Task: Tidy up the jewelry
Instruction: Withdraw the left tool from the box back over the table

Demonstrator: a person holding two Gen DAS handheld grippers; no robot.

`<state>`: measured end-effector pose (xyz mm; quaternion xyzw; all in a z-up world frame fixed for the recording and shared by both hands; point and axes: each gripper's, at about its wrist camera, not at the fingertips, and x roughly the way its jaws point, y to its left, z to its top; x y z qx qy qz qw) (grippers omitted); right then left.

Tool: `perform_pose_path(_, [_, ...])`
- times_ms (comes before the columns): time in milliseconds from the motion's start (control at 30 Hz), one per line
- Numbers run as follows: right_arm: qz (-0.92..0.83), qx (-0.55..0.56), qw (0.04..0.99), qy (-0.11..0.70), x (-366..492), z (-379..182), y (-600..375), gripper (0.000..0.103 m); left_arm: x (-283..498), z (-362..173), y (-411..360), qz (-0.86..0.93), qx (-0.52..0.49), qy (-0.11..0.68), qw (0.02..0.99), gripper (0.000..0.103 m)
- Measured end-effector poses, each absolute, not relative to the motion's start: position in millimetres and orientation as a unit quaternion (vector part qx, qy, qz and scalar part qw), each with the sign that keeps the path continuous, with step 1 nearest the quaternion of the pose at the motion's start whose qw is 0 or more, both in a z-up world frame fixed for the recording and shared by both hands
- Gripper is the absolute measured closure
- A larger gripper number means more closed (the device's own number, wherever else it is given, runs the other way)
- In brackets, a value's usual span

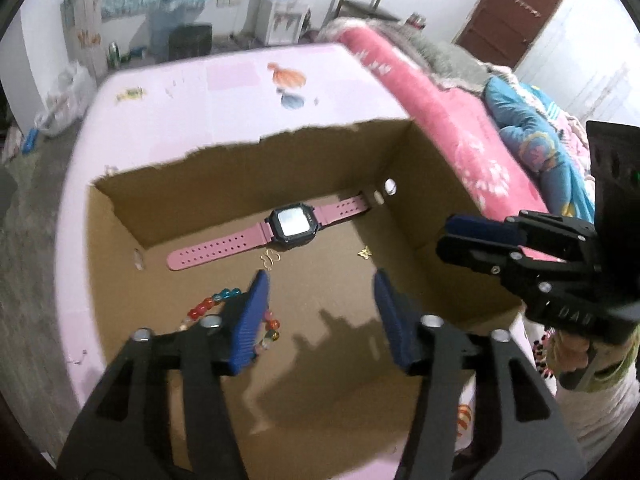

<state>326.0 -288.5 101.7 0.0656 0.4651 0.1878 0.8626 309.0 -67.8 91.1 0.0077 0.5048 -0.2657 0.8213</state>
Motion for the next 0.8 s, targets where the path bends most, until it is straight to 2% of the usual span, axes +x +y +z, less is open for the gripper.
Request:
perform_pose_path(67, [0.187, 0.074, 0.869, 0.451, 310.4, 113.2, -293.0, 0.066, 294.2, 104.1, -60.4, -0.27, 0.005, 0.49, 0.829, 0.042])
perform_pose_path(133, [0.193, 0.089, 0.877, 0.431, 288.2, 127.1, -297.1, 0.056, 271.2, 119.4, -48.5, -0.276, -0.001, 0.468, 0.84, 0.031])
perform_pose_path(167, [0.196, 0.092, 0.881, 0.421, 277.5, 132.3, -298.1, 0.05, 263.2, 122.5, -45.1, -0.278, -0.003, 0.46, 0.843, 0.029])
perform_pose_path(300, [0.19, 0.088, 0.897, 0.388, 225.6, 147.4, -295.0, 0.041, 211.4, 137.5, -21.8, -0.278, -0.005, 0.428, 0.86, 0.018])
perform_pose_path(433, [0.188, 0.087, 0.906, 0.369, 178.5, 147.3, -286.0, 0.03, 162.7, 134.4, 3.5, -0.279, -0.025, 0.42, 0.863, 0.012])
perform_pose_path(567, [0.164, 0.065, 0.909, 0.377, 140.1, 126.6, -271.4, 0.021, 125.3, 103.3, 27.5, -0.245, -0.039, 0.435, 0.866, 0.01])
perform_pose_path(800, [0.117, 0.041, 0.873, 0.472, 99.5, 51.0, -246.0, 0.02, 88.7, 9.9, 40.5, -0.183, -0.043, 0.506, 0.842, 0.011])
